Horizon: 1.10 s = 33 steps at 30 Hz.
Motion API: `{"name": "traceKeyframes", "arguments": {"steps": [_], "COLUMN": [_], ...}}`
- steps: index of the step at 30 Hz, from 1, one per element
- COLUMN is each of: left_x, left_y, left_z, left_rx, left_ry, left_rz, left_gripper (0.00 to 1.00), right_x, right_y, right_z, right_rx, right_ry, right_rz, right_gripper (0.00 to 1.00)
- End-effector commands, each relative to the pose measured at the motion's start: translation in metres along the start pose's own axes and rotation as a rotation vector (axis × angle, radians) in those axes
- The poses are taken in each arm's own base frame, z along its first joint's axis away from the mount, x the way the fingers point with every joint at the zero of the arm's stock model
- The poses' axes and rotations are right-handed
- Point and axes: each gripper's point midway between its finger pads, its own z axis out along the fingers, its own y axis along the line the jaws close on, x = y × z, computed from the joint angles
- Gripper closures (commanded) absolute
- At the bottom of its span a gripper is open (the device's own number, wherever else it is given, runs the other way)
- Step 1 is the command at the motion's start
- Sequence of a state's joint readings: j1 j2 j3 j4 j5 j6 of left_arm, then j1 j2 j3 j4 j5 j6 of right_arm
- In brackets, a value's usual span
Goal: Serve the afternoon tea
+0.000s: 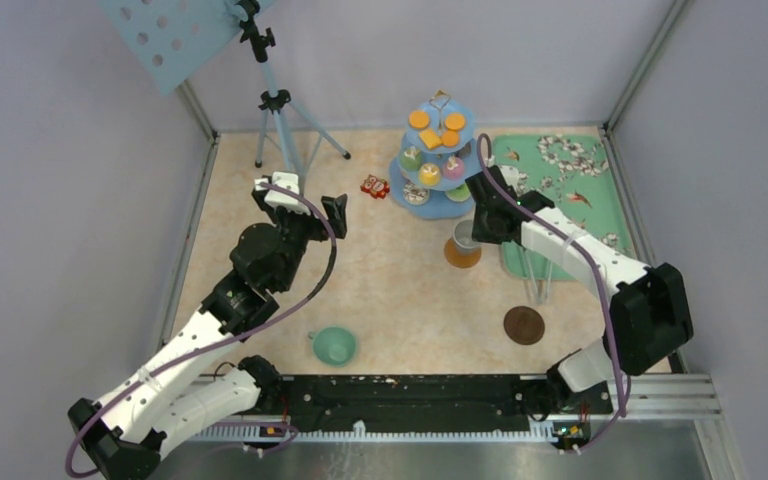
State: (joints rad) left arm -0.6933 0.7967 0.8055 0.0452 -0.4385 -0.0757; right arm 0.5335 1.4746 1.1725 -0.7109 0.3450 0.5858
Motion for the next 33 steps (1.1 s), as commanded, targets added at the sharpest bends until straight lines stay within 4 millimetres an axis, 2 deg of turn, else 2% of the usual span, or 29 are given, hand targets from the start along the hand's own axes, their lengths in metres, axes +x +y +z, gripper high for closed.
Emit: {"name": "traceKeyframes", "arguments": {"steps": [1, 9, 17, 29, 33], "left_x": [-0.012, -0.011, -0.011, -0.01, -0.009], "left_y": [-0.002, -0.003, -0.003, -0.004, -0.004], "left_z": [0.002, 0.003, 0.003, 0.004, 0.004], "left_rx": [0.007, 0.01, 0.011, 0.013, 0.011], "left_ry": [-0.04, -0.038, -0.038, -0.035, -0.032], "left_rz": [-0.02, -0.02, -0.019, -0.018, -0.017], "left_gripper": [0.01, 0.01, 0.01, 0.01, 0.01], "right_x": [-0.018, -0.013, -0.005, -0.005, -0.009], "right_y": [0.01, 0.011, 0.011, 0.01, 0.007], "right_z": [0.008, 0.027, 0.035, 0.029, 0.022], "right_rx": [-0.025, -0.024, -0.029, -0.034, -0.018], "right_ry": [-0.058, -0.04, -0.014, -0.003, -0.007], "right_rz": [0.003, 0.0, -0.005, -0.006, -0.016], "right_gripper": [1.0, 1.0, 1.0, 1.0, 0.89]}}
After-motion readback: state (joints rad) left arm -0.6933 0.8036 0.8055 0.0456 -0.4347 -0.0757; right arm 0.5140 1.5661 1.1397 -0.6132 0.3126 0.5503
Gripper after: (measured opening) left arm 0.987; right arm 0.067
